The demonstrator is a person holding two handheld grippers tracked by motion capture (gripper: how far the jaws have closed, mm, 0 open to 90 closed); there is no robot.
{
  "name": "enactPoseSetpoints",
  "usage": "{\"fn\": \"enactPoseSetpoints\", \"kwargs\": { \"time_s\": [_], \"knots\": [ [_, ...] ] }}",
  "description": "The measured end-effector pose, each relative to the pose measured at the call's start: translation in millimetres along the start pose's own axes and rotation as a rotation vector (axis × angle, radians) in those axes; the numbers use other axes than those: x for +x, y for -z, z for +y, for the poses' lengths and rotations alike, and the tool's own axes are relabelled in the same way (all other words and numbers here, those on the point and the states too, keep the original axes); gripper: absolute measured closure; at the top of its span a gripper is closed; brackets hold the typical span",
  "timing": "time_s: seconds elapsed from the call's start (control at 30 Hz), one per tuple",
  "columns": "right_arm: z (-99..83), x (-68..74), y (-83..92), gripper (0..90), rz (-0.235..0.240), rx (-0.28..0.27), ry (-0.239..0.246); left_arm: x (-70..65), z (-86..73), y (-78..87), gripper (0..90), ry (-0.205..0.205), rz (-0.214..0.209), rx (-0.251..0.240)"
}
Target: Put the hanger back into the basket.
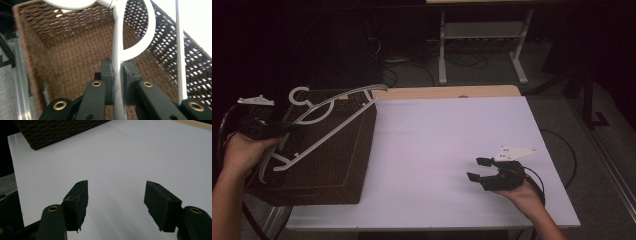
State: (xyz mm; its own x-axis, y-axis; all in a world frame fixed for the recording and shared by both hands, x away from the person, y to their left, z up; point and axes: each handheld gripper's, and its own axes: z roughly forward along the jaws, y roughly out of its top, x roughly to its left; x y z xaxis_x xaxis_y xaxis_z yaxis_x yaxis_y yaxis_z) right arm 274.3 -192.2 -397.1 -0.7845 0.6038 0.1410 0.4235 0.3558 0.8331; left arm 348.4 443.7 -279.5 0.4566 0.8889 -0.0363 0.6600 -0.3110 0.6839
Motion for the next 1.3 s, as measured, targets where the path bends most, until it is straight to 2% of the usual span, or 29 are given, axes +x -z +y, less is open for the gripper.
{"fn": "enactPoseSetpoints", "kwargs": {
  "time_s": [0.17,0.33,0.4,0.5,0.6,0.7,0.83,0.97,1.0,1.03,1.07,1.1,1.3],
  "knots": [
    [0.0,0.1,-0.4,35.0,0.001,0.003,-0.001,14.9,-9.1,3.1,82.0,0.023,0.025,0.004],
    [-0.1,0.0,-0.5,33.9,0.001,0.003,-0.005,26.1,-15.7,-3.0,82.0,0.039,0.048,0.023],
    [0.0,-0.2,-1.1,28.0,0.003,0.005,-0.006,29.7,-17.9,-6.2,81.9,0.047,0.053,0.030],
    [-0.4,-0.2,-3.8,14.5,-0.004,0.011,-0.008,33.8,-20.9,-9.6,81.9,0.055,0.052,0.032],
    [-0.3,0.6,-5.2,10.7,-0.011,0.012,-0.009,36.8,-22.6,-8.8,81.9,0.060,0.057,0.027],
    [-0.6,0.5,-5.4,11.1,-0.011,0.016,-0.008,39.8,-24.9,-5.9,81.9,0.068,0.066,0.026],
    [-0.6,0.7,-6.0,11.5,-0.012,0.023,-0.006,42.3,-27.8,-8.9,81.9,0.058,0.082,0.040],
    [-0.3,0.7,-6.1,11.8,-0.014,0.024,-0.005,43.3,-29.4,-15.1,81.6,0.056,0.082,0.045],
    [-0.3,0.5,-6.1,11.9,-0.016,0.023,-0.004,44.4,-30.0,-15.8,81.2,0.059,0.069,0.041],
    [-0.3,0.4,-6.0,12.0,-0.016,0.023,-0.004,44.8,-30.5,-16.1,79.7,0.069,0.067,0.033],
    [-0.2,0.4,-5.8,12.0,-0.016,0.023,-0.006,45.8,-30.8,-15.8,72.1,0.066,0.081,0.031],
    [-0.3,0.3,-5.6,12.1,-0.016,0.024,-0.006,47.1,-31.3,-15.3,64.5,0.077,0.070,0.026],
    [-0.3,0.5,-4.7,12.4,-0.016,0.020,-0.012,44.7,-30.2,-11.2,51.7,0.090,0.051,-0.013]
  ]
}}
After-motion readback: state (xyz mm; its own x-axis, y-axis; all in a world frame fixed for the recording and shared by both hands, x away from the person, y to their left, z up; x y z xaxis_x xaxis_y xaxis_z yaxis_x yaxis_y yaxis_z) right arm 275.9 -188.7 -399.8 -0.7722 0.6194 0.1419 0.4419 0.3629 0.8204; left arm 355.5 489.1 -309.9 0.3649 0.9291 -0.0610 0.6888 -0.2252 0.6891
